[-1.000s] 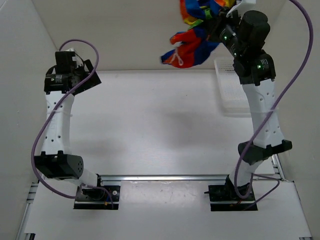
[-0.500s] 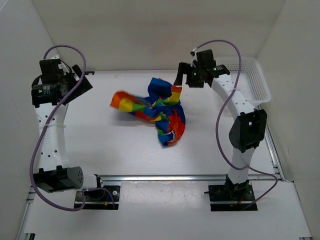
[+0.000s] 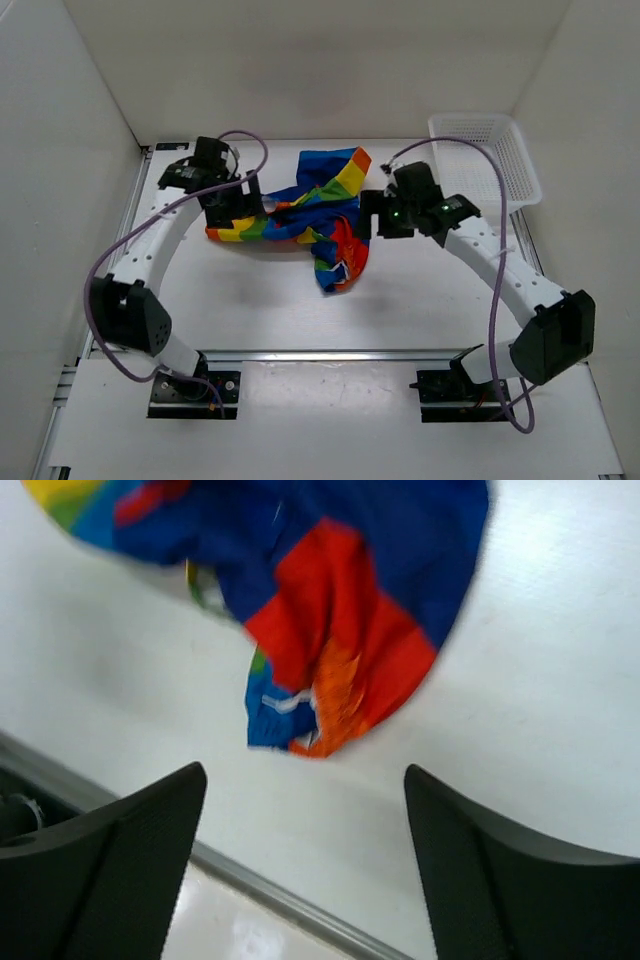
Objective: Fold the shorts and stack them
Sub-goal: Flatten the shorts out
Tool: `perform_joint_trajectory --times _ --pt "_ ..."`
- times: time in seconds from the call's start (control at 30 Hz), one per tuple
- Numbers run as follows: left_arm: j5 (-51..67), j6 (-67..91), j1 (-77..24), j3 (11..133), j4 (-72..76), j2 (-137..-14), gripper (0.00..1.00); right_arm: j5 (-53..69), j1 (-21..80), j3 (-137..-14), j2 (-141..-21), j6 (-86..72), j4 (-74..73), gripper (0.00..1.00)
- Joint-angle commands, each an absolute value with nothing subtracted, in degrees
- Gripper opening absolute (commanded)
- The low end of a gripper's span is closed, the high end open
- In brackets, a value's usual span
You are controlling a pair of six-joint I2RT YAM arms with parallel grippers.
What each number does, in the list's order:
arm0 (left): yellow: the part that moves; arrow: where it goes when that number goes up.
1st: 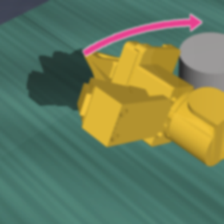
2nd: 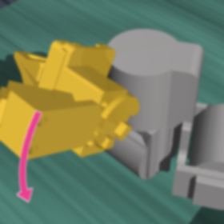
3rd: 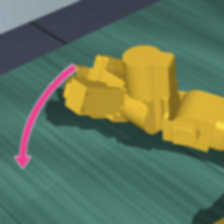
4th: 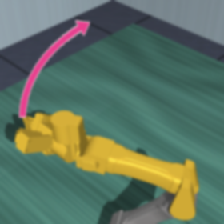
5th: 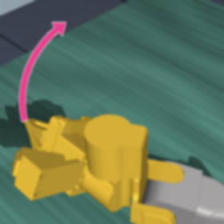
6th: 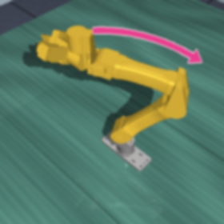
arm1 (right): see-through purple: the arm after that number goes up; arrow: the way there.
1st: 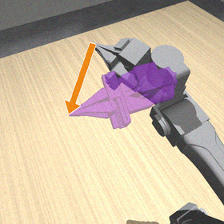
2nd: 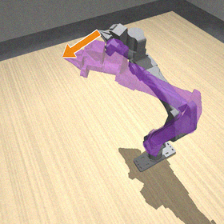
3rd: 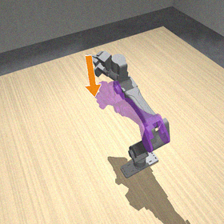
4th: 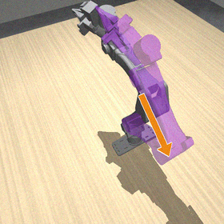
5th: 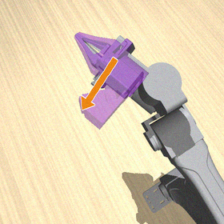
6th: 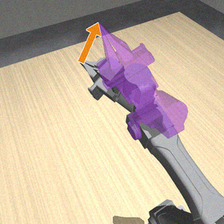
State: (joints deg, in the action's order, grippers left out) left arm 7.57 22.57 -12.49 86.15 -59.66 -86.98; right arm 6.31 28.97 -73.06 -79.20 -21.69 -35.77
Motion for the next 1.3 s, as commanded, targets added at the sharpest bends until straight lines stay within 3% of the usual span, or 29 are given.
perform_joint_trajectory --times 0.0,0.1,0.27,0.43,0.47,0.5,0.6,0.63,0.67,0.7,0.8,0.93,1.03,1.13,1.27 --pt "6.52 24.43 -14.33 84.38 -57.13 -91.47 1.0 6.16 34.26 -68.82 -82.43 -24.78 -32.79 0.91" --pt "3.71 25.91 -14.33 82.11 -56.52 -93.86 1.0 6.15 37.52 -68.82 -86.2 -26.27 -31.03 0.95" --pt "3.69 29.26 -14.33 80.33 -53.35 -97.37 1.0 7.29 38.85 -70.13 -95.07 -26.8 -30.5 0.94" --pt "3.69 29.27 -15.47 84.89 -51.07 -107.37 1.0 4.4 38.85 -72.15 -101.07 -26.81 -29.97 0.85" --pt "3.69 29.27 -15.47 85.86 -51.06 -108.62 0.96 3.61 38.85 -72.16 -102.9 -26.81 -29.97 0.82" --pt "3.69 29.27 -15.47 88.13 -51.06 -109.85 0.9 1.78 38.85 -72.94 -103.88 -26.81 -29.97 0.77" --pt "3.69 28.04 -15.47 92.53 -51.06 -113.02 0.22 -1.65 38.85 -76.28 -107.22 -26.2 -32.15 0.38" --pt "3.69 28.04 -15.47 93.68 -51.59 -113.9 0.1 -3.5 38.85 -77.86 -107.84 -25.23 -33.56 0.27" --pt "3.69 28.04 -14.95 94.91 -52.81 -113.91 0.1 -6.82 37.63 -80.57 -108.36 -24.62 -34.71 0.07" --pt "2.73 28.04 -14.94 97.79 -53.52 -114.69 0.1 -6.86 36.75 -81.73 -108.37 -23.39 -35.5 0.0" --pt "0.97 28.04 -13.2 103.6 -56.58 -115.22 0.1 -6.25 32.53 -85.5 -106.09 -21.01 -36.91 0.0" --pt "0.97 28.65 -10.21 118.69 -60.63 -114.18 0.1 -6.41 28.31 -103.04 -101.1 -16.53 -43.4 0.0" --pt "2.19 29.17 -7.75 124.87 -61.35 -110.75 0.1 -8.53 26.99 -109.32 -96.61 -13.8 -44.64 0.0" --pt "2.81 29.18 -6.51 122.97 -62.05 -104.0 0.1 -9.32 25.15 -111.45 -91.07 -13.27 -45.26 0.0" --pt "2.81 28.66 -5.98 104.58 -59.95 -92.14 0.1 -8.79 22.33 -103.73 -83.34 -14.5 -45.26 0.0"
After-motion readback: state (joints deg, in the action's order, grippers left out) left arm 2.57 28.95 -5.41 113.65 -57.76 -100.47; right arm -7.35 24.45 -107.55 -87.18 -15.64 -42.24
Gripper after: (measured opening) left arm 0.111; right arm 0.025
